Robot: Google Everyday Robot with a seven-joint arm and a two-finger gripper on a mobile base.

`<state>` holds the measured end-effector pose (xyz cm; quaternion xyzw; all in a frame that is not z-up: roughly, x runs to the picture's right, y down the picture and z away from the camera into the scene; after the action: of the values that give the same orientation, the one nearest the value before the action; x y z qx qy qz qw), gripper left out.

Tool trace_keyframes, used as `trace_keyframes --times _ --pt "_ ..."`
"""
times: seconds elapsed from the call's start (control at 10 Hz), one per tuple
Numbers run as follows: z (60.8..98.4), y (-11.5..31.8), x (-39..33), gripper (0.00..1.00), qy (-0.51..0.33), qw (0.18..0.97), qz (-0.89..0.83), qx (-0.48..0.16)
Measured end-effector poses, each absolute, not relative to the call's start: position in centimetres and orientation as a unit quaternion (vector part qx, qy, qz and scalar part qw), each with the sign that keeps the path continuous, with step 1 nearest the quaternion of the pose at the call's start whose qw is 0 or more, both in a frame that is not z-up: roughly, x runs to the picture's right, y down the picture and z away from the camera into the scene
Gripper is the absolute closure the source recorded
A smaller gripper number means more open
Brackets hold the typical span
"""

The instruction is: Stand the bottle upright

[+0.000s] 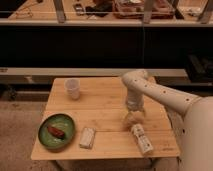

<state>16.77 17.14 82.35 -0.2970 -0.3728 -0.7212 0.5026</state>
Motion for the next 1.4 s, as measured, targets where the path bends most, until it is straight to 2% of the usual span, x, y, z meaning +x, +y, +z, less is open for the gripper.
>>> trace_keyframes --times 0.6,0.8,1.0,1.2,1.4 --pt "84.1 19.3 16.7 0.22 -0.37 0.495 -0.728 -0.296" --pt "84.5 19.5 16.7 0.38 -0.367 0.494 -0.731 -0.295" --pt "84.7 19.8 16.3 0.6 -0.368 0.491 -0.733 -0.293" --pt "84.7 19.9 16.1 0.76 -0.369 0.487 -0.736 -0.292" --pt "84.5 19.3 15.6 0.98 -0.369 0.485 -0.74 -0.285"
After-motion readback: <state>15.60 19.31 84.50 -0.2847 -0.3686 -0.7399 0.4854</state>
